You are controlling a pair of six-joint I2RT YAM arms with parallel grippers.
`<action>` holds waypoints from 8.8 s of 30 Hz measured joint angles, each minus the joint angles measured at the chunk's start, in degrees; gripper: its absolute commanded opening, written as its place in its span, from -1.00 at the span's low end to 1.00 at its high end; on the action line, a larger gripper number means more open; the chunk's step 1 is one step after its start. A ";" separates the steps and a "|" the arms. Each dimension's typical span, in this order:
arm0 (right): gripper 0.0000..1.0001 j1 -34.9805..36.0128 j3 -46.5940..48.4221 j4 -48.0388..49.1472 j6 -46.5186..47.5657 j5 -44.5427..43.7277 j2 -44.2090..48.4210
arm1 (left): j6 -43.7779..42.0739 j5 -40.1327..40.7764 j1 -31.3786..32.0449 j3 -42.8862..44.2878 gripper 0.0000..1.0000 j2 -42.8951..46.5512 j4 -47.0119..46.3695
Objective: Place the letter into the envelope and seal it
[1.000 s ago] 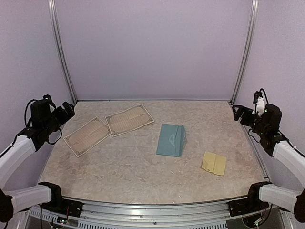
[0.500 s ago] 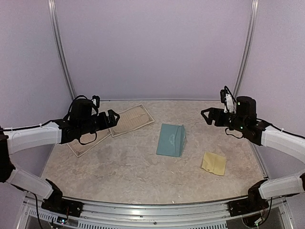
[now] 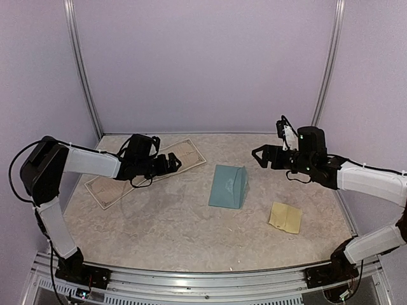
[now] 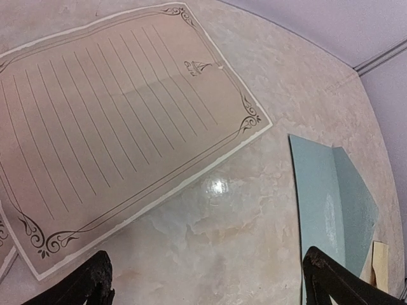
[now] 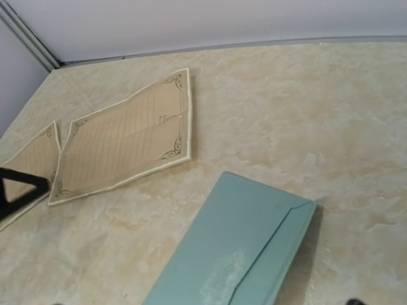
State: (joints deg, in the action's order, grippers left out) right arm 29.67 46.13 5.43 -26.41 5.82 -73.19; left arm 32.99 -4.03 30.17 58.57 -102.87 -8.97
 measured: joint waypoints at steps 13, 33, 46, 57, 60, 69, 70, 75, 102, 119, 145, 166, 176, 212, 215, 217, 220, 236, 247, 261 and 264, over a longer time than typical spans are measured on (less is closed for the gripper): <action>0.83 0.39 0.20 -0.09 -0.09 0.33 0.00 | -2.97 -1.03 -1.49 0.63 0.98 -6.73 -0.81; 0.82 3.15 3.15 -3.28 1.03 1.22 -1.99 | -6.71 1.27 -1.03 -5.42 0.98 -5.38 -4.72; 0.76 8.83 6.93 -6.51 -1.66 1.33 -9.05 | 9.55 3.13 20.70 -28.57 0.98 15.02 -7.82; 0.46 13.51 14.62 -6.16 -6.71 6.47 -23.56 | 16.72 7.48 24.55 -24.06 0.98 28.87 8.90; 0.43 13.51 17.59 -6.25 -7.39 7.63 -28.02 | 16.31 7.50 19.78 -23.89 0.98 30.40 8.87; 0.32 13.31 25.31 -6.12 -9.53 10.58 -37.77 | 14.14 5.60 12.70 -27.54 0.98 26.82 6.86; 0.32 13.27 25.66 -6.08 -9.79 10.88 -38.62 | 14.05 5.09 12.35 -28.30 0.98 26.32 6.47; 0.28 12.79 26.38 -5.97 -11.28 12.68 -42.01 | 13.75 3.21 11.56 -31.32 0.98 23.71 3.26; -0.42 12.02 31.67 -0.28 -16.13 18.84 -50.95 | 14.47 2.56 11.72 -33.90 0.98 23.08 -3.91; -0.76 12.02 29.79 10.03 -20.35 20.83 -51.15 | 16.15 3.19 14.51 -34.05 0.98 23.32 -3.96; -1.00 12.04 21.64 7.82 -6.32 25.42 -22.01 | 5.22 1.88 6.25 -21.84 0.98 46.64 15.02; -1.00 12.04 21.62 2.82 0.76 52.70 1.16 | -22.60 -25.88 4.66 -7.52 0.98 39.23 18.12; -1.00 12.04 20.41 5.40 -0.20 56.13 2.14 | -24.87 -33.99 7.82 -4.13 0.16 34.82 15.54; 0.87 14.05 15.17 -7.04 10.27 38.53 1.57 | -26.12 -44.70 9.38 -5.03 -1.00 33.59 15.08; 0.89 16.20 18.49 -10.86 13.68 37.33 -1.51 | -27.56 -46.47 11.56 -4.09 -1.00 32.06 17.57; 0.88 17.70 20.55 -13.09 15.87 37.48 -3.58 | -28.48 -47.34 12.70 -3.48 -1.00 30.88 19.19; 0.83 19.45 22.88 -15.76 18.34 38.38 -6.43 | -29.59 -48.33 13.79 -2.78 -1.00 29.33 21.46; 0.11 22.80 24.11 -24.57 22.97 46.38 -12.85 | -30.67 -51.04 13.55 -2.75 -1.00 28.81 23.61; -1.00 22.99 19.34 -24.20 21.20 46.90 -12.39 | -30.23 -51.06 11.63 -2.75 -1.00 30.16 22.40; -1.00 22.91 13.60 -21.68 13.53 28.15 -4.85 | -26.97 -23.91 4.96 -5.84 0.49 42.91 18.53; -1.00 22.80 12.92 -21.84 11.98 25.03 -4.11 | -27.04 -15.80 6.38 -6.58 0.50 48.24 17.31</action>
State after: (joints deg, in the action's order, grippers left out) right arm 52.47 59.05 -16.40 -14.44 30.85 -77.30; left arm 5.96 -19.84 36.56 51.99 -54.63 8.34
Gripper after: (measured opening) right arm 0.002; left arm 0.744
